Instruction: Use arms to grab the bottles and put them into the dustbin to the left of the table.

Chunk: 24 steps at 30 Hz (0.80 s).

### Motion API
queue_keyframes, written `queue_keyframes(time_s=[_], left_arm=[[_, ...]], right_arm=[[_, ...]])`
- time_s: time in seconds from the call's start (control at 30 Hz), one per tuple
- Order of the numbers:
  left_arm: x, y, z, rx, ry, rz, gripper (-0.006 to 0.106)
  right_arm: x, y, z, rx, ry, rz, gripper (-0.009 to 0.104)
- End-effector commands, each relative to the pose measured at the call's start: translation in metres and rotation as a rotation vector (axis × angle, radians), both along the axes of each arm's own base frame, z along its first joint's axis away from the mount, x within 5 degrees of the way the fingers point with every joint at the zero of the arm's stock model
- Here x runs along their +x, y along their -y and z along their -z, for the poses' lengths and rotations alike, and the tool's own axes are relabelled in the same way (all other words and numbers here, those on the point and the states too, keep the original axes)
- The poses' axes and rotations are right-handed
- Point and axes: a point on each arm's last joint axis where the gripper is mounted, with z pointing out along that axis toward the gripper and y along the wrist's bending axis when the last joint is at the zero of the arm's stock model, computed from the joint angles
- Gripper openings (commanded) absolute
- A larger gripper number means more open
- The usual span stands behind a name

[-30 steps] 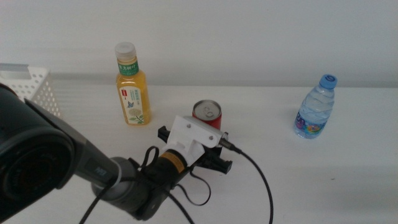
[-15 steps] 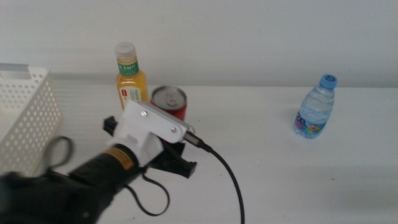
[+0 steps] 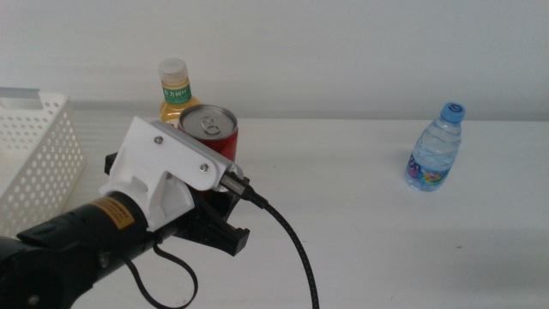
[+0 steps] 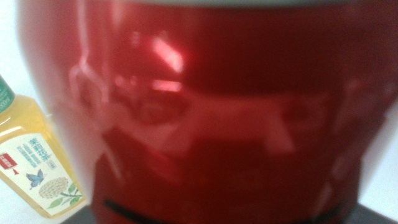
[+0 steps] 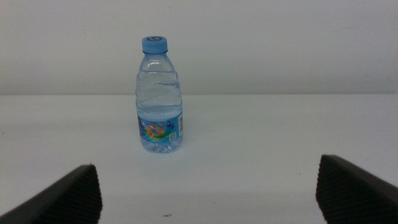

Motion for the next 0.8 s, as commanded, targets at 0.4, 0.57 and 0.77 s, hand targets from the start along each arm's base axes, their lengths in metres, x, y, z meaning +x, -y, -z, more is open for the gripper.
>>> queue_keyframes(time_s=[0.4, 0.57, 0.77], left_arm=[[0.027, -0.033, -0.031, 0.041, -0.260, -0.077, -0.002], [0.042, -0.069, -0.050, 0.018, -0.422, -0.187, -0.002], [0.062, -0.133, -0.077, 0.051, -0.607, -0.257, -0.002]], right_arm=[[0.001, 0.000, 0.014, -0.008, -0.034, 0.006, 0.092], [0.001, 0.000, 0.014, -0.008, -0.034, 0.006, 0.092], [0.001, 0.000, 0.014, -0.008, -0.034, 0.006, 0.092]])
